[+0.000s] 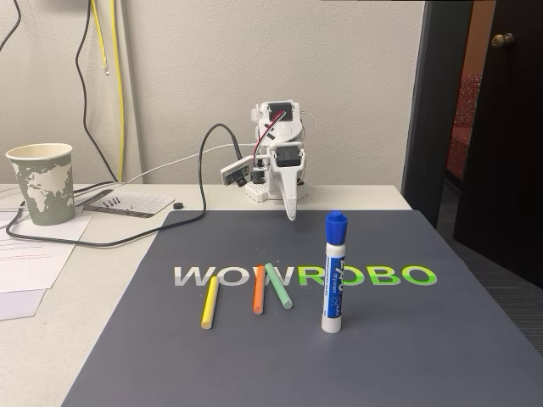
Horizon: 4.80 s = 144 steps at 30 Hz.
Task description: Pick up the blue marker.
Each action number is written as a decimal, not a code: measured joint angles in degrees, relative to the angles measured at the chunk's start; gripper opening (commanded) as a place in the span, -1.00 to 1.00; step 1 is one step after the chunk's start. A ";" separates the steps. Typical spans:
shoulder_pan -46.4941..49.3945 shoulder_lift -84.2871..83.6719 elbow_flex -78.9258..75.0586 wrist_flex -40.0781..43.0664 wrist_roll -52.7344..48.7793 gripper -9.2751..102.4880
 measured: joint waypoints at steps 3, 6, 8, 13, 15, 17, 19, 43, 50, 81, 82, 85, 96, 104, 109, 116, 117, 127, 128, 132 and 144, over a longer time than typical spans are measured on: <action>0.00 0.00 0.00 0.00 0.00 -0.83; 0.00 0.00 0.00 0.00 0.00 -0.83; 0.00 0.00 0.00 0.00 0.00 -0.83; 0.00 0.00 0.00 0.00 0.00 -0.83; 0.00 0.00 0.00 0.00 0.00 -0.83; 0.00 0.00 0.00 0.00 0.00 -0.83; 0.00 0.00 0.00 0.00 0.00 -0.83; 3.69 0.00 0.00 -14.24 -14.50 -0.83; 7.03 -16.17 -2.64 -40.87 -38.76 -0.83; 6.68 -94.04 -37.09 -90.35 -83.23 -0.84; 6.68 -95.19 -37.53 -91.32 -83.41 -0.83; 6.24 -98.09 -39.29 -92.37 -83.41 -0.83; 5.36 -114.70 -45.88 -103.71 -84.99 -0.79; 4.83 -119.44 -46.67 -106.70 -84.81 -0.55; 4.57 -122.52 -48.60 -108.02 -84.81 -0.47; 2.81 -125.60 -51.59 -108.11 -84.46 -0.39; 2.64 -125.60 -51.68 -108.11 -84.46 -0.39; 0.88 -130.69 -61.08 -104.50 -84.20 -0.36; 0.88 -131.13 -62.23 -103.89 -84.37 -0.36; 0.88 -131.57 -65.39 -101.16 -84.55 -0.36; 0.88 -132.36 -71.72 -95.01 -85.17 -0.37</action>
